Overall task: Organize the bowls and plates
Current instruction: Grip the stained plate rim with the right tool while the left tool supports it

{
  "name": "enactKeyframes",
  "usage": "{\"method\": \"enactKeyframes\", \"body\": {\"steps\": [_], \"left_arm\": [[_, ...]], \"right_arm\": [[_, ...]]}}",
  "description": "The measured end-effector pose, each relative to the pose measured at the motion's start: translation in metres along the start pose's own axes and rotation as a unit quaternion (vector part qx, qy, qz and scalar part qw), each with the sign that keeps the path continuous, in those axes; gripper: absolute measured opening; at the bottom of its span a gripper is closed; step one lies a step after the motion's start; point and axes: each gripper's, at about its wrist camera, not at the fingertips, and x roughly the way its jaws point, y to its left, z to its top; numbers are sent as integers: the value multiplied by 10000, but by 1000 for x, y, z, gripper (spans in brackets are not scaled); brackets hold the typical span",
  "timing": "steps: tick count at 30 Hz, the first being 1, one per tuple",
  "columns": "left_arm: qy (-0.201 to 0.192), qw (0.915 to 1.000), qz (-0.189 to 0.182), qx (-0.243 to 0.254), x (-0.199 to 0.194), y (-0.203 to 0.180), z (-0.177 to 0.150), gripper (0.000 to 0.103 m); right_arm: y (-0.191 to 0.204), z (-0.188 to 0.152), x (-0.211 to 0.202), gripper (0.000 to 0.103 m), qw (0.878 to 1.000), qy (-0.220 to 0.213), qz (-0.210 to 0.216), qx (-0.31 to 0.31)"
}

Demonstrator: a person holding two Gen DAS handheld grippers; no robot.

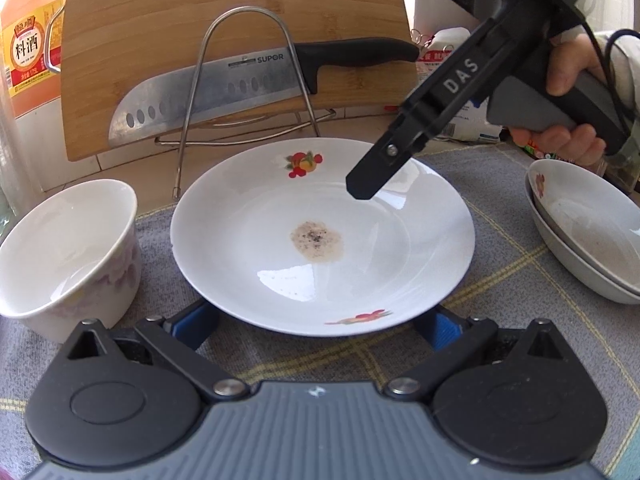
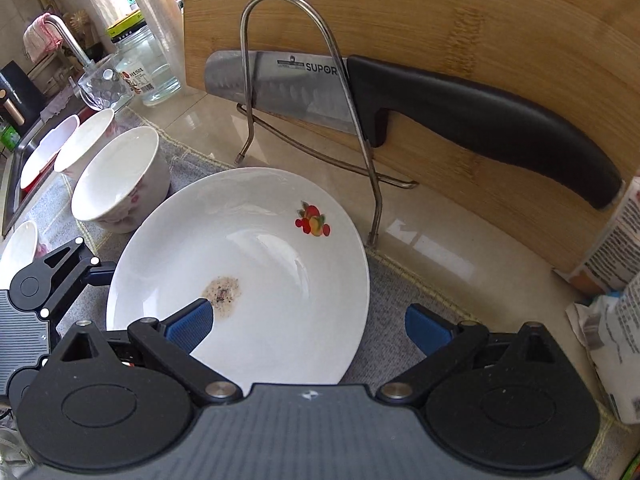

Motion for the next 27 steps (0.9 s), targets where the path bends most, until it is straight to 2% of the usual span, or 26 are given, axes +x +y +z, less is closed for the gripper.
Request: {"method": "enactKeyframes", "body": {"steps": [6,14,27], "left_arm": [[-71,10000,-16,23,-3,-1,-4,103],[-120,9999,-39,49,-5,-2,-7,103],[-124,9999,-62,88,-5,-3,-6,103]], "right_arm": [[-5,15,19,103,9988,100,478,-79],[-4,31,29,103,9963,101,841,-122],[-4,40,35,103,9931,186,1158,-66]]}}
